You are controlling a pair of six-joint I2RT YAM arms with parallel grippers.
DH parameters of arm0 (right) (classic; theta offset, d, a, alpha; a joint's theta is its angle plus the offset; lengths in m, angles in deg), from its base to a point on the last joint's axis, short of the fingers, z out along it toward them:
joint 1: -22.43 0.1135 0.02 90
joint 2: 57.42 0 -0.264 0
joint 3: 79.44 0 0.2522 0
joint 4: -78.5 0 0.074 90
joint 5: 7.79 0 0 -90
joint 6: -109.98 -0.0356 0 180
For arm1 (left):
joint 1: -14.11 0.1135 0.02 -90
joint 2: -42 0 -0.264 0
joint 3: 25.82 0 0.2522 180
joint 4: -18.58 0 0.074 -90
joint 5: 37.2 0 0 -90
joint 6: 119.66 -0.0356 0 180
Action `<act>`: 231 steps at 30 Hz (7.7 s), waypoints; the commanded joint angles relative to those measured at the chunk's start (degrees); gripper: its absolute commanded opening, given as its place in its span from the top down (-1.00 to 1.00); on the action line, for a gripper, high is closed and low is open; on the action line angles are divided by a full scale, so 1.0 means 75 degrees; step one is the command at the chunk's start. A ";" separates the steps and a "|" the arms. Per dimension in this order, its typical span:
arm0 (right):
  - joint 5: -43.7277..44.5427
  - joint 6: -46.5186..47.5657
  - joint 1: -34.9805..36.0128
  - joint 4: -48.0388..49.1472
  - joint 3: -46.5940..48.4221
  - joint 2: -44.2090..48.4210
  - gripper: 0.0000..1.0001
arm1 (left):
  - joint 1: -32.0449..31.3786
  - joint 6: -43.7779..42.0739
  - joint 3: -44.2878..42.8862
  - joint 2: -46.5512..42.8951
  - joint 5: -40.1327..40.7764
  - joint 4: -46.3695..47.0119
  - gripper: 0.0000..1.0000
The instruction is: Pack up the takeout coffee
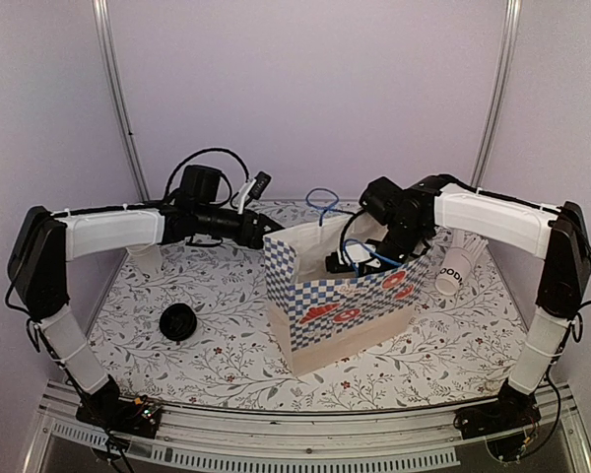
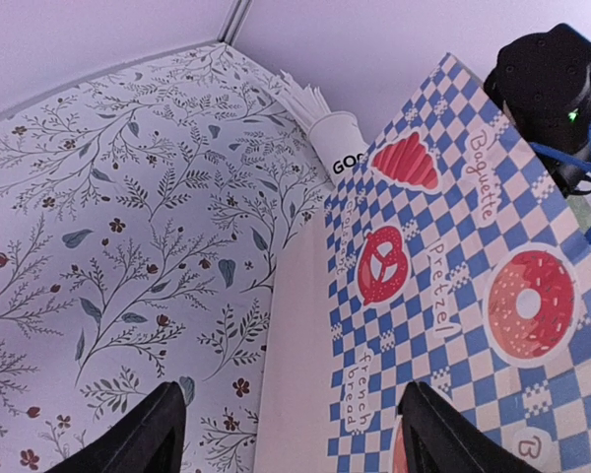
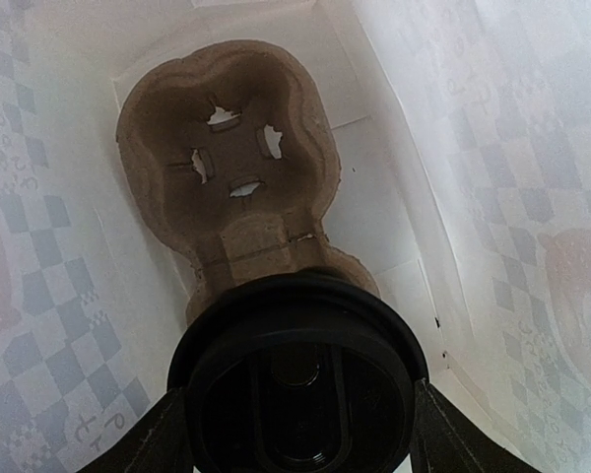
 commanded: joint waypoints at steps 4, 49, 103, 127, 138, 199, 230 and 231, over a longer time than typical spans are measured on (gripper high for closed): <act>0.1345 -0.0620 0.0272 -0.0171 -0.0517 -0.0898 0.35 | 0.0212 -0.0203 0.0155 -0.0210 0.0083 0.0023 -0.55; 0.1034 -0.1371 0.0379 -0.0841 0.0067 -0.0862 -0.05 | 0.0348 -0.0078 0.0335 -0.0194 -0.0126 0.0446 -0.55; -0.0051 -0.1506 0.0379 -0.1736 0.3564 -0.0130 -0.84 | 0.0352 -0.0615 -0.0150 -0.1624 0.1293 -0.0947 -0.60; 0.1897 -0.1058 0.0297 0.0589 0.4498 -0.0043 -0.65 | 0.0348 -0.0411 -0.0174 -0.2010 0.1761 -0.0905 -0.61; 0.2847 -0.0217 0.0280 0.1547 0.4722 0.0193 -0.56 | 0.0349 -0.0454 -0.0294 -0.2667 0.2189 -0.1240 -0.61; -0.1600 -0.2121 -0.5937 0.2346 -0.1120 0.0814 -0.21 | -0.3636 -0.1015 -0.0691 -0.2795 0.3425 -0.1737 -0.60; -0.1271 -0.1398 -0.6722 0.1741 -0.0316 -0.0523 -0.19 | -0.3971 -0.0808 -0.0031 -0.3234 0.3692 -0.1599 -0.60; -0.1284 -0.1447 -0.6723 0.1791 -0.0361 -0.0531 -0.20 | -0.3981 -0.0795 -0.0019 -0.3238 0.3707 -0.1591 -0.60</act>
